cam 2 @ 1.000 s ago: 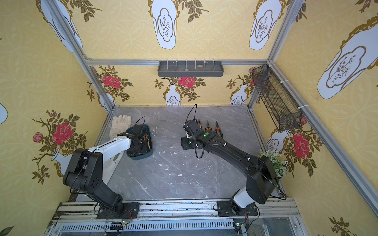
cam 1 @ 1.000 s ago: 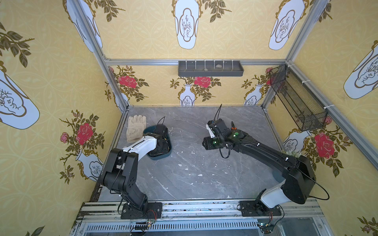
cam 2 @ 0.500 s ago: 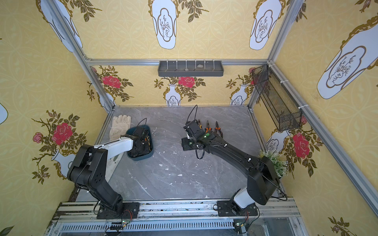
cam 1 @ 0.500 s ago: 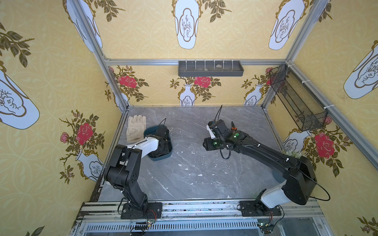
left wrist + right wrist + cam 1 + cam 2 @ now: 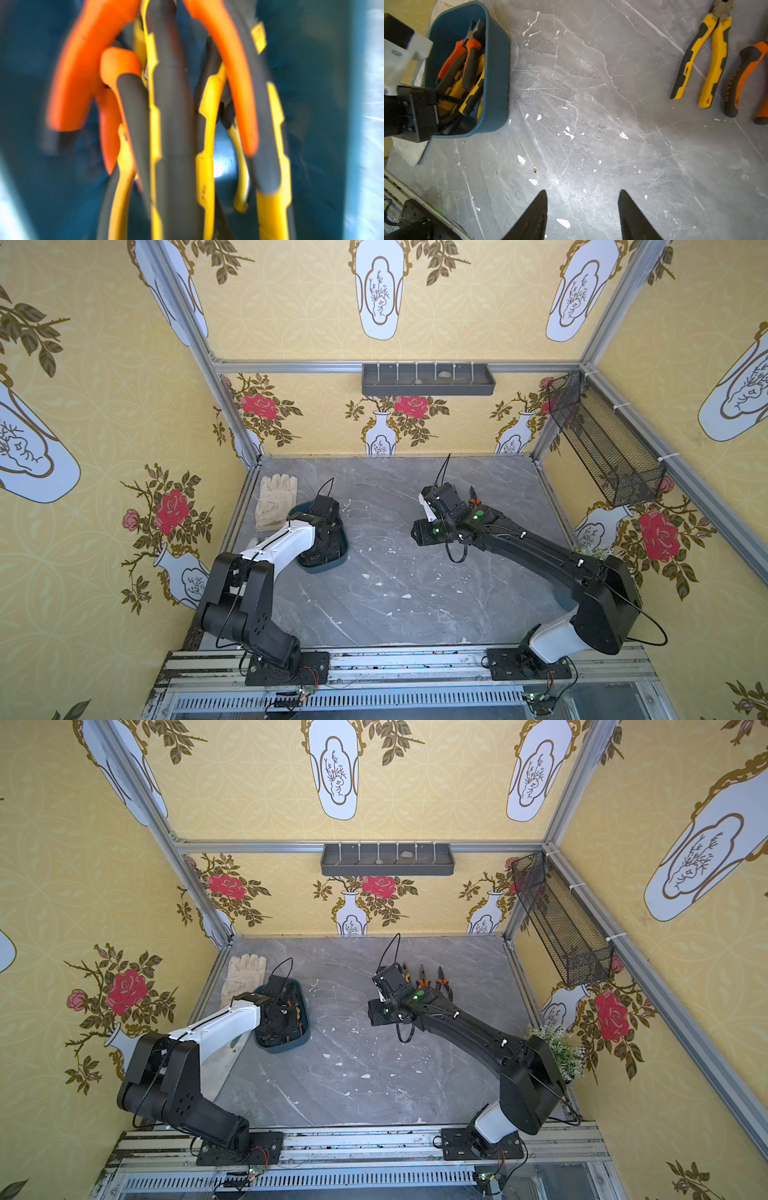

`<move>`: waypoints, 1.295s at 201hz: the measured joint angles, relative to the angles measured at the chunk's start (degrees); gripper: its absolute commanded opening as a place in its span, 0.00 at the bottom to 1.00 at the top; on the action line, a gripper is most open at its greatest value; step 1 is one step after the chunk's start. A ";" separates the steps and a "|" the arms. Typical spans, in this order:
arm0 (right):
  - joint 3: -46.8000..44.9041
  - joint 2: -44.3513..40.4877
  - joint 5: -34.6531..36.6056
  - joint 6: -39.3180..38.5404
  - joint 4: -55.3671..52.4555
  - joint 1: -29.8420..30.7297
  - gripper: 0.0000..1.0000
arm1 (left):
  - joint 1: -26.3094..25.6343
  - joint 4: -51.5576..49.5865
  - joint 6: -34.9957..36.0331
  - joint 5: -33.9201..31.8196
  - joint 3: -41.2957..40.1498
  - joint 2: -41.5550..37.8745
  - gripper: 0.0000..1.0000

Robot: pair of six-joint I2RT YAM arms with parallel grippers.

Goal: Take the pliers out of the storage box
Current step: Adjust the pliers in the storage box.

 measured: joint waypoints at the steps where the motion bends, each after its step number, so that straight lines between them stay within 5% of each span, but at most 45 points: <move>1: 0.00 0.02 -0.04 0.00 0.00 0.02 0.55 | 0.00 -0.11 0.00 0.02 0.04 -0.07 0.00; 101: 2.27 1.49 -0.57 0.17 -0.07 0.11 0.55 | 0.00 -8.11 1.70 0.37 5.55 -4.37 0.00; 132: 2.27 1.49 -0.57 0.13 -0.11 0.11 0.55 | 0.00 -9.11 1.70 1.18 6.10 -5.66 0.17; 165: 2.27 1.46 -0.61 0.00 -0.11 0.11 0.55 | 0.02 -9.03 1.70 1.25 6.23 -5.86 0.19; 260: 2.27 1.46 -0.63 0.00 -0.11 0.11 0.55 | -0.20 -4.42 0.81 2.25 -1.75 -9.53 0.22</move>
